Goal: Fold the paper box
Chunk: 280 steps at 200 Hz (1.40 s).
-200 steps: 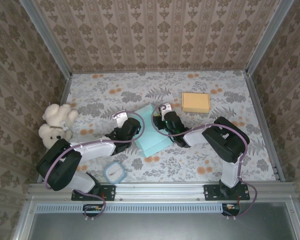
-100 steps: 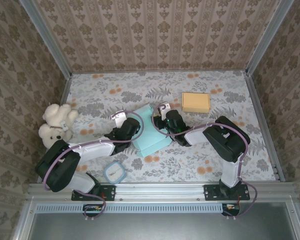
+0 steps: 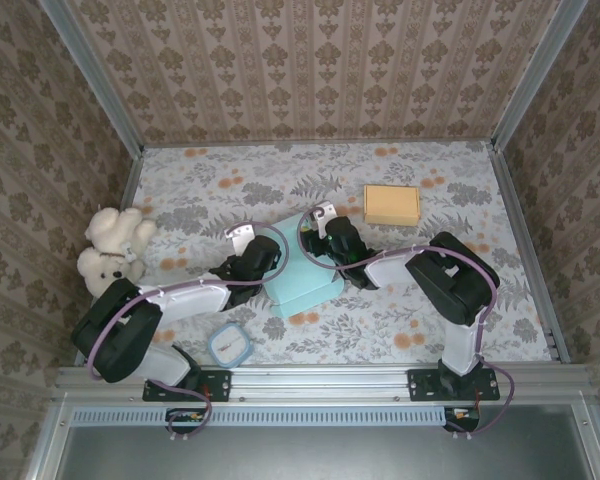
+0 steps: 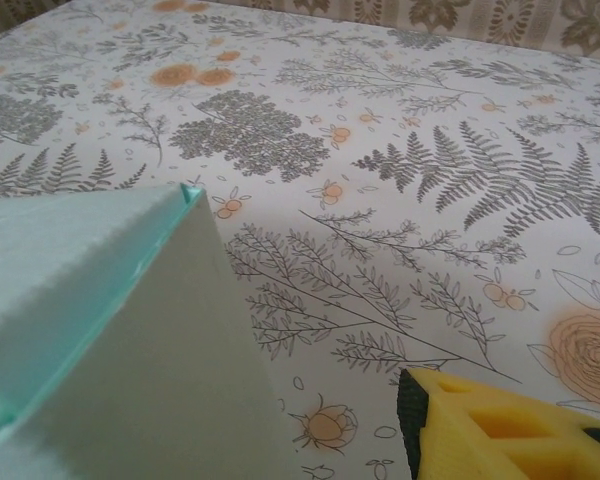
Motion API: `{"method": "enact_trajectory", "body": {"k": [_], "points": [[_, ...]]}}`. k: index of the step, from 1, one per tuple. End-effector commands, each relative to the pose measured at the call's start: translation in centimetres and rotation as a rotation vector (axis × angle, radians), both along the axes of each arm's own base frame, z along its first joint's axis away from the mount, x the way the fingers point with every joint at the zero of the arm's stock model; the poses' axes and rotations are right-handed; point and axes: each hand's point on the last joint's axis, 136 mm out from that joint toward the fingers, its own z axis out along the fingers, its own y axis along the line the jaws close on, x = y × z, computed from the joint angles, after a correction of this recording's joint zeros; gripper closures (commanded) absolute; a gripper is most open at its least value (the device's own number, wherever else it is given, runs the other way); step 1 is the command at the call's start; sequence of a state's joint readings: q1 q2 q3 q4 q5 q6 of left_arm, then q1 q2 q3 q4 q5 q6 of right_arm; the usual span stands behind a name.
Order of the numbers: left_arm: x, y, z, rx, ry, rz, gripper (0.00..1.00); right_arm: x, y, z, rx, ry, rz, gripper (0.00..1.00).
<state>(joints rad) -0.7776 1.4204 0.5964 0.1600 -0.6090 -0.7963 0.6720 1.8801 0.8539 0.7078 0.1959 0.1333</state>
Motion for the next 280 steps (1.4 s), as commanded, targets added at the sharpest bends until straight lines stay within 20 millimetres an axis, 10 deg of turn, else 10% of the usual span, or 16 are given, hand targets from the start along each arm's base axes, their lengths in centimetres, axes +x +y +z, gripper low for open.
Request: {"method": "enact_trajectory", "body": {"k": [1, 103, 211, 280], "points": [[0.5, -0.6, 0.7, 0.004, -0.010, -0.012, 1.00, 0.6, -1.2, 2.1, 0.003, -0.043, -0.079, 0.46], [0.7, -1.1, 0.4, 0.011, -0.001, -0.026, 1.00, 0.3, -1.0, 3.4, 0.028, -0.067, -0.068, 0.46], [0.8, -0.5, 0.4, 0.022, -0.006, 0.008, 1.00, 0.1, -7.6, 2.9, -0.168, -0.111, -0.480, 0.68], [0.9, -0.8, 0.4, 0.027, -0.001, 0.001, 1.00, -2.0, -2.4, 4.2, -0.064, -0.091, -0.186, 0.47]]}}
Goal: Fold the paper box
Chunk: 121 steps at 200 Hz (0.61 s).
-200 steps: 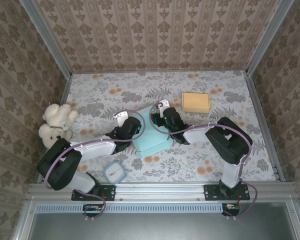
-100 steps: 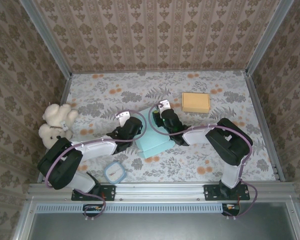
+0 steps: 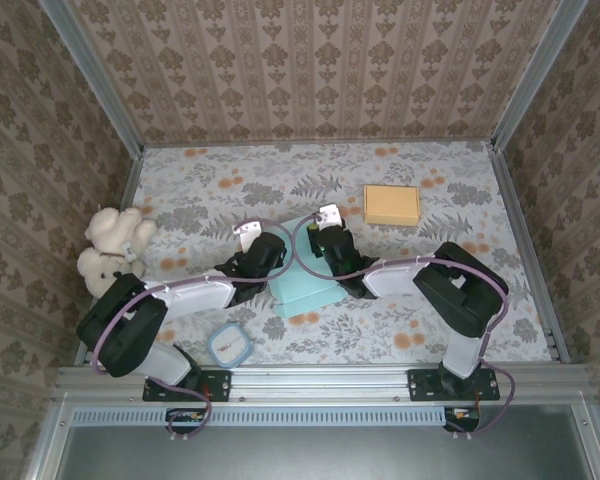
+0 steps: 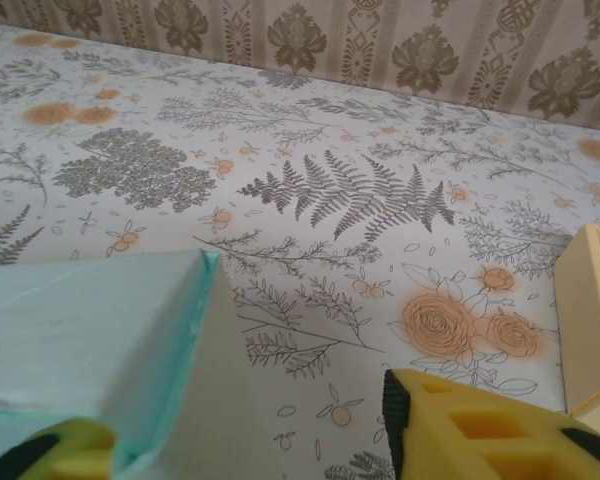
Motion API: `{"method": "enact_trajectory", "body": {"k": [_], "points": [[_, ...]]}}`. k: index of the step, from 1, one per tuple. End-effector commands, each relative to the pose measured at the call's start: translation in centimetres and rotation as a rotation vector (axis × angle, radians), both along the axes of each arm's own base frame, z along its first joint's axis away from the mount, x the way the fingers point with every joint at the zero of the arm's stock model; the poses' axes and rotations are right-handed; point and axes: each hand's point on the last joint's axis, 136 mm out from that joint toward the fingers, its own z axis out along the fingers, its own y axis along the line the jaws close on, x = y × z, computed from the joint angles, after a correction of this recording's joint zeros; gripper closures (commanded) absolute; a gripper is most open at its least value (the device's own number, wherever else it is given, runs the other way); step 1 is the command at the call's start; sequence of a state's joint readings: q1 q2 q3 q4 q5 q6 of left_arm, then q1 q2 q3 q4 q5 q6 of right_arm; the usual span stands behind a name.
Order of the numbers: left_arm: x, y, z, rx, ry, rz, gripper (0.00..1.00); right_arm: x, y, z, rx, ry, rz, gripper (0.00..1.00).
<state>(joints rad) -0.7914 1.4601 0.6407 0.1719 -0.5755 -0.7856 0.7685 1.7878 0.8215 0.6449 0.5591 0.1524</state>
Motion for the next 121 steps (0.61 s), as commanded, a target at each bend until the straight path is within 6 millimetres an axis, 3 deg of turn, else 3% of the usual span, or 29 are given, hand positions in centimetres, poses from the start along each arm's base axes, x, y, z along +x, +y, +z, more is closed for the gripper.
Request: {"method": "enact_trajectory", "body": {"k": [1, 36, 57, 106, 111, 121], "points": [[0.4, 1.1, 0.1, 0.046, -0.007, 0.045, 1.00, -0.6, 0.4, 1.6, 0.024, -0.005, 0.063, 0.47], [0.6, 1.2, 0.5, 0.055, -0.016, 0.047, 1.00, -2.7, 1.8, 1.4, 0.028, 0.035, 0.189, 0.44], [0.6, 1.1, 0.8, 0.061, -0.023, 0.038, 1.00, -4.0, 1.3, 1.7, 0.057, 0.064, 0.206, 0.39], [0.8, 0.7, 1.2, 0.092, -0.042, -0.015, 1.00, -5.9, -1.5, 5.1, 0.119, 0.060, 0.153, 0.39], [0.8, 0.5, 1.2, 0.091, -0.046, -0.026, 1.00, -6.1, -1.8, 6.5, 0.146, 0.037, 0.149, 0.39], [0.8, 0.1, 1.4, 0.089, -0.054, -0.054, 1.00, -6.2, -2.2, 7.1, 0.166, 0.041, 0.144, 0.38]]}}
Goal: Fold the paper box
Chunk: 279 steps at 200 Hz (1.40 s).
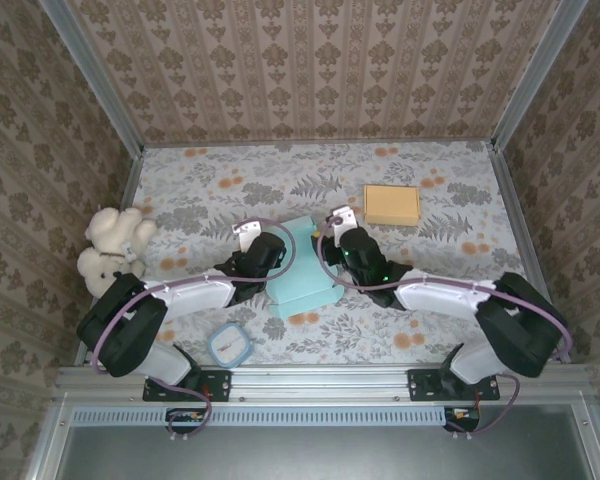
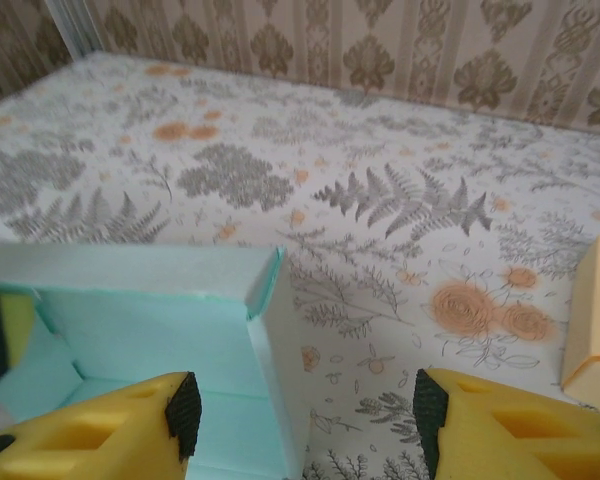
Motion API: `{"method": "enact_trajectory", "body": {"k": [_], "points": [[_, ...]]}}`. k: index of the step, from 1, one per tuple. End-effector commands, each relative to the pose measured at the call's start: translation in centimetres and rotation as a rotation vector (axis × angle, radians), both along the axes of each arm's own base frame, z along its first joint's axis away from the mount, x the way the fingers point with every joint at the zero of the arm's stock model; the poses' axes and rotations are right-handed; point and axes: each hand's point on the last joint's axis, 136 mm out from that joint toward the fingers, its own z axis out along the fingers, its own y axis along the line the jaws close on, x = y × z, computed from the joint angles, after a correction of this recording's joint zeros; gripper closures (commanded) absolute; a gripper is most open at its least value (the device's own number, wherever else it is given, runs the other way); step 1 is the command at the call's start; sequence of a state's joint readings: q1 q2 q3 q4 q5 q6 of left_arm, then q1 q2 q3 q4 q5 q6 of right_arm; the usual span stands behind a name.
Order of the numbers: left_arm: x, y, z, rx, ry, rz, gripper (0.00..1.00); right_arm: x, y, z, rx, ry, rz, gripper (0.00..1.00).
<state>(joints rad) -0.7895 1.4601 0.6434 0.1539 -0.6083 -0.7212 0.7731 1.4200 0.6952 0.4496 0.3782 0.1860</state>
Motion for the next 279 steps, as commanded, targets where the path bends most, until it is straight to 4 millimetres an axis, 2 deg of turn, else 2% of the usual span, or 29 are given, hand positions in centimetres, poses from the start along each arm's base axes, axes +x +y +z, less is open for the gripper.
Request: {"method": "enact_trajectory", "body": {"k": [1, 21, 42, 67, 73, 103, 161, 175, 190, 208, 230, 251, 268, 279], "points": [[0.7, -0.6, 1.3, 0.008, -0.045, -0.048, 1.00, -1.0, -1.3, 1.4, 0.054, 0.025, -0.016, 0.38], [0.7, -0.9, 1.5, 0.012, -0.053, -0.070, 1.00, -1.1, -1.6, 1.9, 0.062, 0.047, -0.018, 0.39], [0.7, -0.6, 1.6, 0.011, -0.057, -0.055, 1.00, -1.2, -1.1, 1.1, 0.060, 0.051, 0.013, 0.40], [0.7, -0.6, 1.6, 0.011, -0.051, -0.050, 1.00, -0.9, 0.0, -0.5, 0.031, 0.053, 0.058, 0.40], [0.7, -0.5, 1.6, 0.010, -0.050, -0.050, 1.00, -0.6, 0.3, -2.0, 0.005, 0.078, 0.061, 0.41], [0.6, -0.5, 1.4, 0.009, -0.046, -0.048, 1.00, 0.4, 1.7, -4.6, -0.025, 0.101, 0.085, 0.41], [0.6, -0.7, 1.0, 0.001, -0.038, -0.057, 1.00, 3.5, 2.3, -8.1, -0.112, 0.119, -0.003, 0.43], [0.6, -0.6, 1.0, 0.001, -0.038, -0.056, 1.00, 4.1, 2.3, -8.4, -0.118, 0.109, -0.032, 0.46], [0.5, -0.5, 1.0, 0.005, -0.039, -0.052, 1.00, 4.6, 2.0, -8.6, -0.120, 0.095, -0.064, 0.58], [0.5, -0.3, 1.0, 0.009, -0.041, -0.044, 1.00, 4.9, 1.9, -8.7, -0.134, 0.086, -0.083, 0.67], [0.6, 0.2, 0.9, 0.012, -0.041, -0.017, 1.00, 5.1, 0.6, -9.1, -0.220, 0.073, -0.172, 0.76], [0.6, 0.5, 0.7, 0.011, -0.038, -0.007, 1.00, 4.7, -0.1, -9.0, -0.277, 0.035, -0.219, 0.77], [0.7, 0.2, 0.7, 0.008, -0.035, -0.014, 1.00, 3.9, 0.9, -8.7, -0.236, 0.021, -0.154, 0.76], [0.8, 0.1, 0.7, 0.009, -0.033, -0.019, 1.00, 3.4, 1.6, -8.3, -0.194, 0.023, -0.107, 0.72]]}}
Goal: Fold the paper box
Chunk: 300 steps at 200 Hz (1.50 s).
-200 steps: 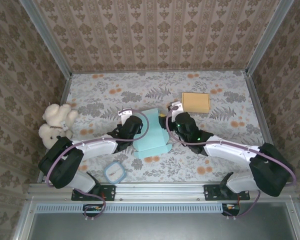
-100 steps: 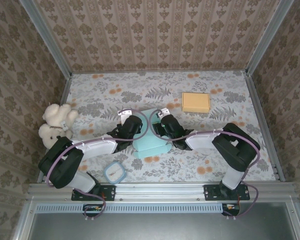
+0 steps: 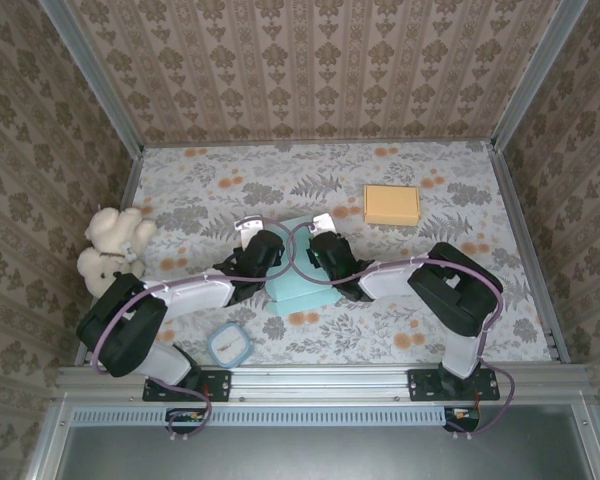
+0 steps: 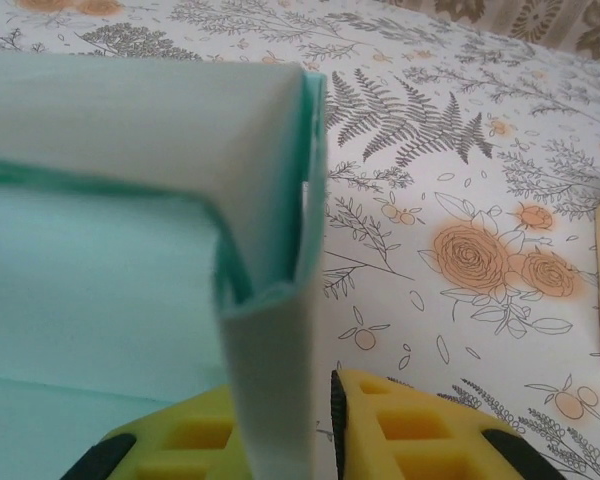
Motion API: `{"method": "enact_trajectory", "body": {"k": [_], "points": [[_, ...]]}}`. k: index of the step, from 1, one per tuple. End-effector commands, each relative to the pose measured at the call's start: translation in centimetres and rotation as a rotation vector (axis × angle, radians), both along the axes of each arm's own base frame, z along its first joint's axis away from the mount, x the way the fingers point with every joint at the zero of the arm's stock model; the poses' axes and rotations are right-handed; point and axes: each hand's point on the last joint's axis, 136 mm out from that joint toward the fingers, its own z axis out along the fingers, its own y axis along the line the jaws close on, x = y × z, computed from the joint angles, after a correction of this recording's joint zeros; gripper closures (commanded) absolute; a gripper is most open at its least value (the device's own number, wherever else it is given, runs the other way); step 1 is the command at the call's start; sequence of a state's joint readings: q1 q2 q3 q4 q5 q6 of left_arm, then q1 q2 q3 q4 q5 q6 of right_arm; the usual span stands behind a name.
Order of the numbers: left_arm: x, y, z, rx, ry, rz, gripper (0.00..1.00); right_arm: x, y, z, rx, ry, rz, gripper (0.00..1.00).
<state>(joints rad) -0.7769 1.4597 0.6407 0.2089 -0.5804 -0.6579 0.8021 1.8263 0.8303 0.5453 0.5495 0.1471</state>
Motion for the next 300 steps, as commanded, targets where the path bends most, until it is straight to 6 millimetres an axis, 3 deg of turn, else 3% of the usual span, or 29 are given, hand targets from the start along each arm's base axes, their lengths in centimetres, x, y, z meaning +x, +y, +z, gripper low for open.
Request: {"method": "enact_trajectory", "body": {"k": [1, 18, 37, 58, 86, 141, 186, 204, 224, 242, 274, 300], "points": [[0.2, 0.6, 0.0, 0.007, -0.005, 0.024, 1.00, -0.4, -0.2, 0.8, 0.018, -0.036, 0.011, 0.71], [0.2, 0.5, 0.2, 0.007, -0.006, 0.018, 1.00, -1.4, 0.8, 1.7, 0.085, -0.023, 0.082, 0.57], [0.2, 0.4, 0.2, 0.020, -0.006, 0.007, 1.00, -2.7, 1.4, 2.8, 0.162, -0.017, 0.148, 0.52], [0.4, 0.3, 0.5, 0.038, -0.012, -0.009, 1.00, -4.1, 1.3, 4.1, 0.217, -0.008, 0.192, 0.49], [0.6, 0.3, 0.9, 0.090, -0.004, -0.040, 1.00, -6.0, -0.2, 6.4, 0.274, -0.018, 0.200, 0.48], [0.8, -1.5, 1.5, 0.221, 0.034, -0.227, 1.00, -9.6, -6.7, 12.4, 0.344, -0.060, 0.079, 0.42], [0.4, -2.9, 3.6, 0.337, 0.093, -0.361, 1.00, -13.5, -15.0, 18.8, 0.516, -0.183, -0.093, 0.35], [0.2, -3.7, 4.9, 0.417, 0.116, -0.446, 1.00, -15.1, -17.2, 20.5, 0.570, -0.240, -0.117, 0.30], [0.4, -4.3, 5.8, 0.551, 0.141, -0.540, 1.00, -15.8, -19.1, 20.7, 0.548, -0.270, -0.164, 0.23], [0.2, -6.2, 5.6, 0.628, 0.186, -0.712, 1.00, -15.4, -19.2, 19.9, 0.509, -0.256, -0.177, 0.20], [-0.3, -7.9, 3.1, 0.724, 0.326, -0.929, 1.00, -14.9, -19.2, 18.8, 0.430, -0.243, -0.182, 0.13], [-0.3, -8.6, 0.8, 0.732, 0.445, -1.017, 1.00, -15.1, -19.4, 17.8, 0.423, -0.258, -0.171, 0.13]]}}
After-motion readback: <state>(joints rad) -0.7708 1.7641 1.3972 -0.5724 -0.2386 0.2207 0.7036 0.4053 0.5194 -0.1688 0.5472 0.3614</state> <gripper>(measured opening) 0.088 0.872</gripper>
